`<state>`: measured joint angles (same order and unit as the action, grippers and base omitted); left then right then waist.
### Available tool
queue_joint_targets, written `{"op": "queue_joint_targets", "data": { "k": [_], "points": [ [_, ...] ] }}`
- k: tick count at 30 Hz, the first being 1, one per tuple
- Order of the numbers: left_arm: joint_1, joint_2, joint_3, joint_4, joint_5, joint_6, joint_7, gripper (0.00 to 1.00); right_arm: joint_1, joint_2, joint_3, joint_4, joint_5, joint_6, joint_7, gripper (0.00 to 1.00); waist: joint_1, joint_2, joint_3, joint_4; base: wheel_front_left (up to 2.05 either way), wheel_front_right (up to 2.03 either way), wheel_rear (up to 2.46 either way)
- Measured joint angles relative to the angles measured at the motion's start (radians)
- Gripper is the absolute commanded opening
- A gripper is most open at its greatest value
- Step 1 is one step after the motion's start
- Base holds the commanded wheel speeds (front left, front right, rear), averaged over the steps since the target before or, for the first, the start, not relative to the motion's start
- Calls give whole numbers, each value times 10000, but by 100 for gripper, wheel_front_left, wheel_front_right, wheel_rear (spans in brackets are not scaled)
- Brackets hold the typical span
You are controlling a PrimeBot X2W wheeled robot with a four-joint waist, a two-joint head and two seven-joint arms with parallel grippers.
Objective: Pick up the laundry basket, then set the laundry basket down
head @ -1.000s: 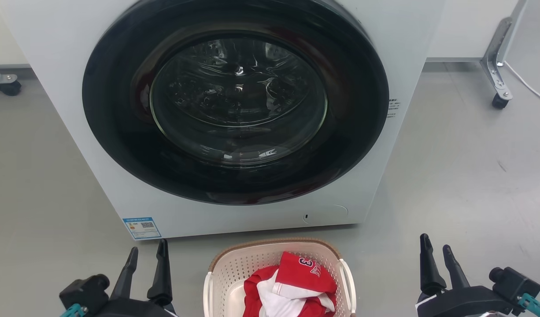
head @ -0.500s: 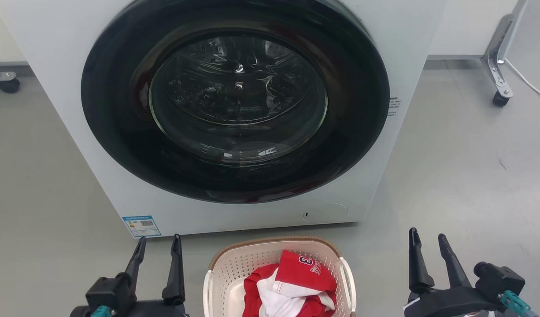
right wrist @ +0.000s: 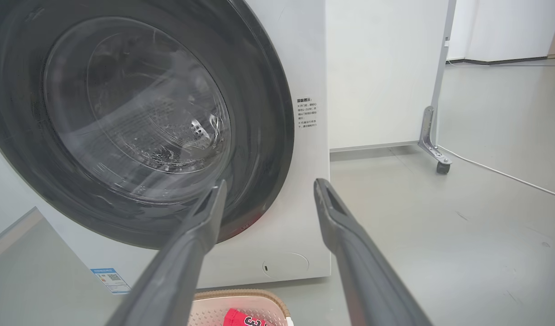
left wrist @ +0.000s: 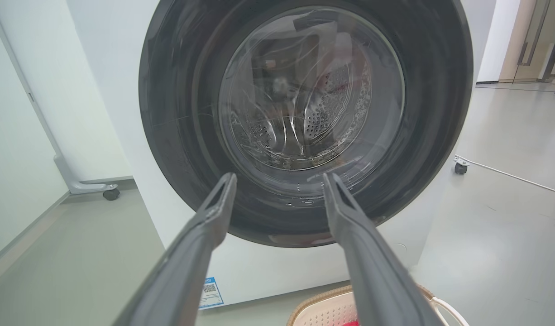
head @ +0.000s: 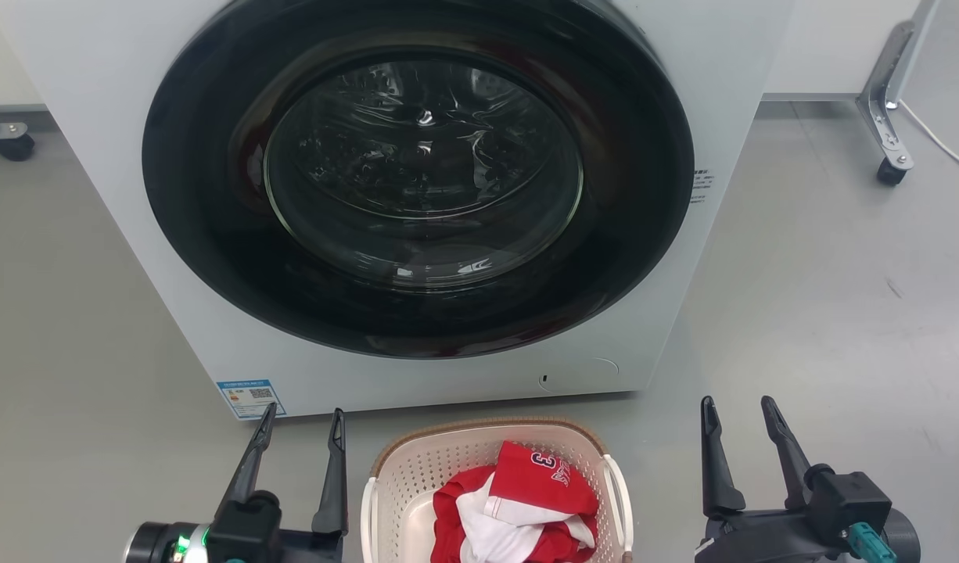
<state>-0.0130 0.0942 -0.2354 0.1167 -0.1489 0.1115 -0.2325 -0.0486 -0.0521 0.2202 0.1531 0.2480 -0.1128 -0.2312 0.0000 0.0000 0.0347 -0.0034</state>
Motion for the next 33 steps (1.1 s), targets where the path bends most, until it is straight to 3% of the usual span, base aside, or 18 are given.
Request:
{"op": "queue_joint_targets", "data": {
  "k": [6, 33],
  "points": [
    [5, 6, -84, -86, 876, 127, -176, 100, -1, 0, 146, -157, -746, -117, -184, 100, 0, 0, 14, -6, 0, 0, 0],
    [256, -67, 19, -31, 798, 127, -203, 100, 214, 4, 94, -174, -746, -109, -184, 100, 0, 0, -154, 5, 0, 0, 0]
  ]
}}
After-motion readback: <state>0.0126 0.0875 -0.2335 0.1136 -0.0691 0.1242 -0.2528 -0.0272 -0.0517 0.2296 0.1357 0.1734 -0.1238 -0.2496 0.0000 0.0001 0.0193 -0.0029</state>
